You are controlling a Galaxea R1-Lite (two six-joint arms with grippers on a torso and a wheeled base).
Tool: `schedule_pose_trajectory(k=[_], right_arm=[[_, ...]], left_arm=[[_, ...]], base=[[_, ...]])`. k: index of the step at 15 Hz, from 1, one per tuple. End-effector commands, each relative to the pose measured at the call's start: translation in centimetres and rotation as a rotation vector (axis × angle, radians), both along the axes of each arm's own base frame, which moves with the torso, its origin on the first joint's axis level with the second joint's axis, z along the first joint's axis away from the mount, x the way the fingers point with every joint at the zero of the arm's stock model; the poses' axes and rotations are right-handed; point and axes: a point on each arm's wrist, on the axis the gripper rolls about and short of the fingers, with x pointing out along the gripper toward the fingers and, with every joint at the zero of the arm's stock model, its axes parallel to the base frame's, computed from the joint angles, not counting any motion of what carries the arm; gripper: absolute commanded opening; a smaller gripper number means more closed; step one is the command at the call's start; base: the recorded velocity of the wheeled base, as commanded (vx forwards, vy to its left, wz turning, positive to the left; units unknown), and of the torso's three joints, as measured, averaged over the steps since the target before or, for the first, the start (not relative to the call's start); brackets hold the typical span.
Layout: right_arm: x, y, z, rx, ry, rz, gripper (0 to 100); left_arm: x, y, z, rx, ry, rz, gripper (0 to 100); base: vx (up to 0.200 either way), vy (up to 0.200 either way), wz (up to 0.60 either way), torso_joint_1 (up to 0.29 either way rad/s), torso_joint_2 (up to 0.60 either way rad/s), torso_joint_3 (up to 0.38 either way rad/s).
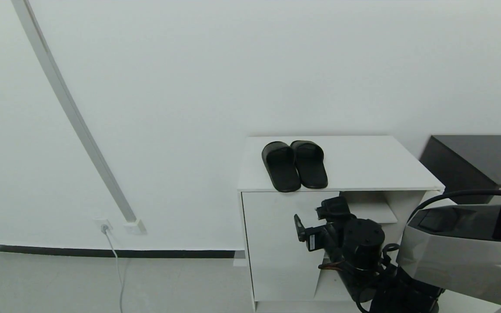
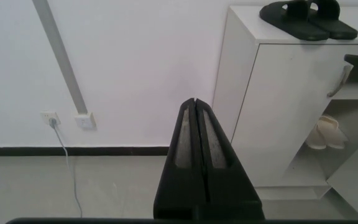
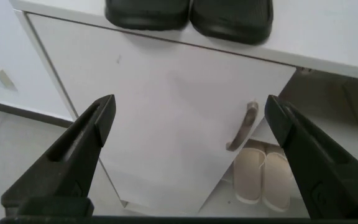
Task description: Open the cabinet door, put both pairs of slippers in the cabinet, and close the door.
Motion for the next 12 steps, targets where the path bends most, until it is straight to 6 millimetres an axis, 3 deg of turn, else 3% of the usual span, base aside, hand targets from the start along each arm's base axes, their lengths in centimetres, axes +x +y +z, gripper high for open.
schedule_pose_trajectory(k=[1,3,4,7,12], right_arm=[[-0.1,0.0,-0.6,-0.017,0.016,0.013,100],[0.0,0.1,-1.5,-0.043,0.030,0.023,100],[0.0,0.3,-0.8,-0.029,0.010,0.026,100],[0.4,0.6,4.2,0.035,-0.048,0.023,100],[1.9,2.0,10.2,0.091,0.089,0.011,100]], left_arm=[[0.0,0.0,0.0,-0.001,0.002,0.001,0],[0.0,0.0,0.0,0.001,0.002,0.001,0],[0.0,0.0,0.0,0.001,0.002,0.001,0],[0.0,0.0,0.0,0.002,0.002,0.001,0],[0.0,0.0,0.0,0.002,0.002,-0.002,0]], base=[[0.000,0.000,0.00,0.032,-0.07,-0.036],[0.000,0.000,0.00,0.000,0.00,0.000],[0.000,0.000,0.00,0.000,0.00,0.000],[0.000,0.000,0.00,0.000,0.00,0.000],[0.000,0.000,0.00,0.000,0.00,0.000]])
